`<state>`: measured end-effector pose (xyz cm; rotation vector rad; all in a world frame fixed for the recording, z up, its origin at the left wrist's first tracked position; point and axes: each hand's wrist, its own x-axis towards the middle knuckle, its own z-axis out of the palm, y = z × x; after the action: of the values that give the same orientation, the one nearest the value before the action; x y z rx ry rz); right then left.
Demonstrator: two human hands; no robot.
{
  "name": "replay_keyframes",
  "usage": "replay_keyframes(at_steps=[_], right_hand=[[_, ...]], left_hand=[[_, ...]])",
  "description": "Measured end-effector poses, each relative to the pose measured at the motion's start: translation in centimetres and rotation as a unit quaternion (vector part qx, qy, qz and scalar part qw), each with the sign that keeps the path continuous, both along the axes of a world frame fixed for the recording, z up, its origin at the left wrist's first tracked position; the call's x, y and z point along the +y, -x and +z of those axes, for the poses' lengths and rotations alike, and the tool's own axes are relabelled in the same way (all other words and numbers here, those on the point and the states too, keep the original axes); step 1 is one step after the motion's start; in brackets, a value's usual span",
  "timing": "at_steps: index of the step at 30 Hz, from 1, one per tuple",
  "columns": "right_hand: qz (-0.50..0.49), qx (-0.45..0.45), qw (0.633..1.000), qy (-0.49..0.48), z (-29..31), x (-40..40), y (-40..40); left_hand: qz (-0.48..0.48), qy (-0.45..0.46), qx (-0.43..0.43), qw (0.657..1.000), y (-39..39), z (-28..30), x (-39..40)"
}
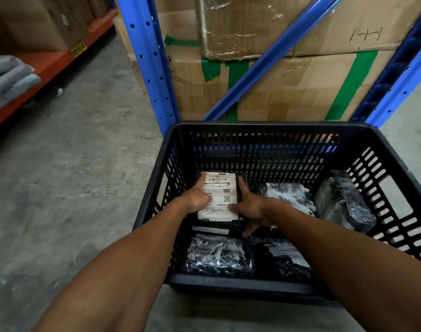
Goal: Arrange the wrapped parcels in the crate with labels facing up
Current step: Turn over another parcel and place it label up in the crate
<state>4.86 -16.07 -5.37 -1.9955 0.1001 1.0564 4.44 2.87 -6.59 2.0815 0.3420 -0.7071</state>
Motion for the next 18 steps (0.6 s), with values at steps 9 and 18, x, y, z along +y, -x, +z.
replay_keyframes(at_steps=[9,18], right_hand=[[-0.004,-0.001,1.0,-0.018,-0.3,0.1,-0.5],[0.003,-0.001,1.0,0.002,0.4,0.2,-0.3]], left_hand=[[0.029,0.043,0.01,0.999,-0.3,-0.4,0.0],[0.036,-0.002,-0.003,0.999,0.0,0.1,-0.8]])
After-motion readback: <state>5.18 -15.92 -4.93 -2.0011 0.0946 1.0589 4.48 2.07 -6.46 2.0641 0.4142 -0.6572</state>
